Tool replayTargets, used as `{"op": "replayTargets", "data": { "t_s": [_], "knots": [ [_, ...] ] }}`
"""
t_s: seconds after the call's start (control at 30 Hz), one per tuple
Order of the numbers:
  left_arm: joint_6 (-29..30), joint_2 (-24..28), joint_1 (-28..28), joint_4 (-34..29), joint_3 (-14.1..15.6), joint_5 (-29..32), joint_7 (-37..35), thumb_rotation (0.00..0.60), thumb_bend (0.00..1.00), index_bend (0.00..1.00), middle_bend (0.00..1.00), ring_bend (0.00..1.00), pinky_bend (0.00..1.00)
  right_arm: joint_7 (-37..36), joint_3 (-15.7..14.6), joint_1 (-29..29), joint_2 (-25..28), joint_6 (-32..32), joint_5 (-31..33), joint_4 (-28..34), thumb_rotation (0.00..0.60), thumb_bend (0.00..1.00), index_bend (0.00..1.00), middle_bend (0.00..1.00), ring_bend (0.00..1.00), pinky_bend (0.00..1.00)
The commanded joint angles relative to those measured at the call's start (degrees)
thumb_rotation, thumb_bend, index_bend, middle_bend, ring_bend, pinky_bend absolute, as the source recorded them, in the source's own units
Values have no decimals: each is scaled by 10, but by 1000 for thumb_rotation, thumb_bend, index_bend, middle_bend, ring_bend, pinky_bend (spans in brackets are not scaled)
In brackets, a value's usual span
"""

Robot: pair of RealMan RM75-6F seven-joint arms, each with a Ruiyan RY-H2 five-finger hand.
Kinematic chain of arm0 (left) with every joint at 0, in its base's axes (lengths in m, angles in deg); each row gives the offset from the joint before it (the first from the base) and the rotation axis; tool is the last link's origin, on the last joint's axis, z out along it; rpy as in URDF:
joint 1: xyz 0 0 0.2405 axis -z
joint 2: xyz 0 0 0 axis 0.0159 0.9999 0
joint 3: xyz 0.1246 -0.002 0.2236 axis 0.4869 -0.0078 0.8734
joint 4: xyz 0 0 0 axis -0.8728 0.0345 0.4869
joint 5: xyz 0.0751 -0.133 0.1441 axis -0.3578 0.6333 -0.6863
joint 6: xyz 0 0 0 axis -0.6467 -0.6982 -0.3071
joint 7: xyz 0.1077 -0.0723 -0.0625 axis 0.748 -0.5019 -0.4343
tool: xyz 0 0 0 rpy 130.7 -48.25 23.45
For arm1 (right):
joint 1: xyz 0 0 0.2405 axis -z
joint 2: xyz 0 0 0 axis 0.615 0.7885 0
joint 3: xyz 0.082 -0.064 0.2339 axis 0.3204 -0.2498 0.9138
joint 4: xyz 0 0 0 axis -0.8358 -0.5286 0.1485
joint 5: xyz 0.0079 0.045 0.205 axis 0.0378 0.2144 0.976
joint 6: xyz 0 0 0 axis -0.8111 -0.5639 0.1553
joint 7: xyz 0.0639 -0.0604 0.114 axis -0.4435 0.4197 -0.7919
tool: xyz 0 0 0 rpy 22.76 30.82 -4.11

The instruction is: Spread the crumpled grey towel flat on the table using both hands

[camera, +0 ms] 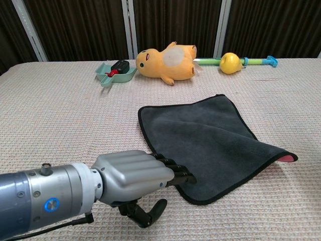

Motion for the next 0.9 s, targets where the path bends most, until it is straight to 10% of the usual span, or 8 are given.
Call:
{"op": "replayTargets", "data": {
  "t_s": [0.03,0.9],
  "knots": [
    [9,-23,16,14,6,20,9,600,691,71,33,0,0,1,1,1,-1,1,-1,-1,600,416,0,0,0,11],
    [51,57,-34,-33,136,-108,-75,600,692,73,32,0,0,-6,5,9,-6,-5,-17,3,600,416,0,0,0,11]
  ]
}}
